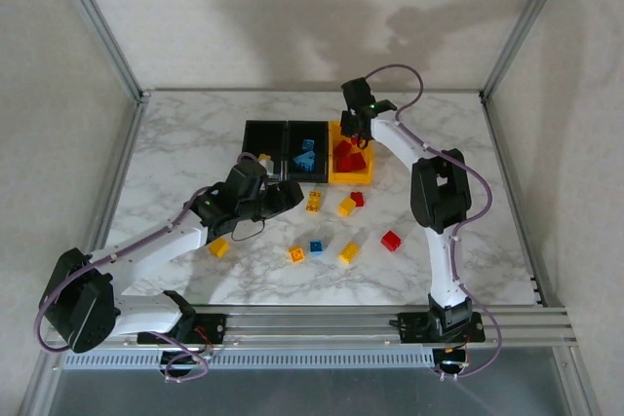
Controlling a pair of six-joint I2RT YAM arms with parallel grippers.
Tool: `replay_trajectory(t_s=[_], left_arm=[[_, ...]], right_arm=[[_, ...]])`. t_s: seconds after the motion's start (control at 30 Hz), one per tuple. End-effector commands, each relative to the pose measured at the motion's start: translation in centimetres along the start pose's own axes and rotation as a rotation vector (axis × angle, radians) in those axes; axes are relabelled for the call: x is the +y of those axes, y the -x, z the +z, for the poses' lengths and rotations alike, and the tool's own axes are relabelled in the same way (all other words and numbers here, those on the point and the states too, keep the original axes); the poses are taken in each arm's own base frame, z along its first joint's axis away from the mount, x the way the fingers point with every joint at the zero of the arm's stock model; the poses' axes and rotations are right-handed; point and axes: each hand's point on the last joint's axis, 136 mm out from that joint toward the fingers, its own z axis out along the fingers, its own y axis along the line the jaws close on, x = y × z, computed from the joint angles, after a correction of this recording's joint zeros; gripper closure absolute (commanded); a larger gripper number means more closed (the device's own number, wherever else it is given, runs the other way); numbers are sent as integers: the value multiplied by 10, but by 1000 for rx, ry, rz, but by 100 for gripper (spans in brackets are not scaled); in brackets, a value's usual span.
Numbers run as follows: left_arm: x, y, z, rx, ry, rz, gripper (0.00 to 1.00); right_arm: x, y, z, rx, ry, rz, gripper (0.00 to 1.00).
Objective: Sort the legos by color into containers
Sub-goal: Place the lego in the container.
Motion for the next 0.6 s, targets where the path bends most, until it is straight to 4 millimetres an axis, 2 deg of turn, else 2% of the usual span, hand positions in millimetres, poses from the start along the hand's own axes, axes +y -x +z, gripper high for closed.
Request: replay_trajectory(t_s=[0.0,0.47,0.57], left_arm=[[3,-2,2,-2,19,28,35],[8,-2,1,-6,35,27,35],[8,-2,0,-9,35,26,35]], right_arm=[[-5,6,1,-8,-32,-2,60],[2,-5,16,22,-18,-21,57],[3,-4,16,22,-15,-20,53]])
